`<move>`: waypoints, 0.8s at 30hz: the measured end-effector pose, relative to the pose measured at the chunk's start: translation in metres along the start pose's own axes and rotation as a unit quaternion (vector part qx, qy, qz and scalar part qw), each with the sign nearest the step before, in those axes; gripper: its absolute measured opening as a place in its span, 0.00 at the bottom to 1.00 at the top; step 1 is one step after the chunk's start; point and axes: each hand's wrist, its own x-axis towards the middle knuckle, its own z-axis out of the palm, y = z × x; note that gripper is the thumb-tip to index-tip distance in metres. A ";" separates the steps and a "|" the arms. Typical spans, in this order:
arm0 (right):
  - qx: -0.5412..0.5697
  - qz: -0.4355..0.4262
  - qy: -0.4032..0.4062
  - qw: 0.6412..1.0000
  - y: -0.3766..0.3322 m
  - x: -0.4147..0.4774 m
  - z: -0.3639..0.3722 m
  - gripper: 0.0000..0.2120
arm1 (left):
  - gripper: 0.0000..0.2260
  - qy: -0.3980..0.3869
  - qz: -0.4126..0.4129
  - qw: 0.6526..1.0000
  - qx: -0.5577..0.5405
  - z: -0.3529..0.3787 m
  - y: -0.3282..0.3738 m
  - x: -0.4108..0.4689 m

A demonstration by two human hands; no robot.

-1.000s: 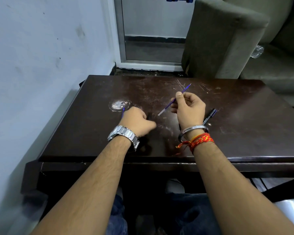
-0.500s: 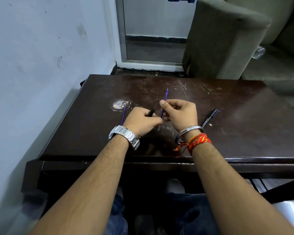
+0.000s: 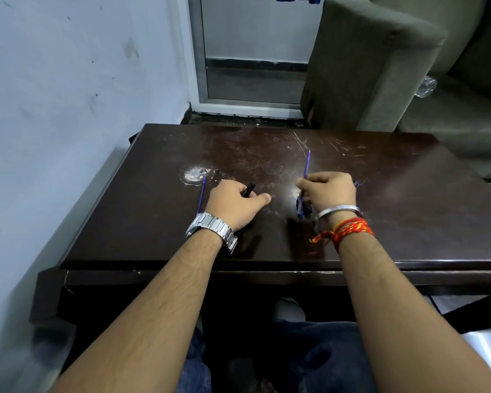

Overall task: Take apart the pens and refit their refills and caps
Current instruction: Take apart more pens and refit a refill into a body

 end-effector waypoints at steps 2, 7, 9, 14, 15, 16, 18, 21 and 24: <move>-0.078 0.001 0.020 0.997 0.008 0.003 -0.008 0.06 | 0.14 0.007 -0.013 1.000 0.001 -0.001 -0.001 0.002; -0.172 0.011 0.055 0.984 0.015 0.007 -0.019 0.03 | 0.12 0.016 -0.024 1.000 0.004 -0.002 -0.001 0.002; -0.191 0.016 0.037 0.981 0.016 0.008 -0.018 0.03 | 0.11 0.018 -0.026 0.999 0.008 0.000 0.000 0.002; -0.250 -0.004 -0.012 0.968 0.011 0.007 -0.010 0.08 | 0.07 0.025 -0.038 0.999 0.019 -0.001 0.001 0.003; -0.261 -0.008 -0.023 0.965 0.010 0.007 -0.008 0.09 | 0.07 0.026 -0.039 0.999 0.022 -0.002 0.001 0.003; -0.270 -0.011 -0.032 0.962 0.009 0.006 -0.007 0.10 | 0.06 0.027 -0.041 0.998 0.024 -0.002 0.001 0.004; -0.276 -0.009 -0.041 0.960 0.007 0.005 -0.005 0.11 | 0.05 0.028 -0.045 0.998 0.027 -0.003 -0.001 0.004; -0.263 0.005 -0.039 0.964 0.007 0.005 -0.004 0.10 | 0.05 0.031 -0.048 0.998 0.036 -0.004 -0.002 0.006; -0.262 0.011 -0.046 0.964 0.007 0.006 -0.006 0.10 | 0.05 0.031 -0.053 0.997 0.045 -0.006 -0.004 0.006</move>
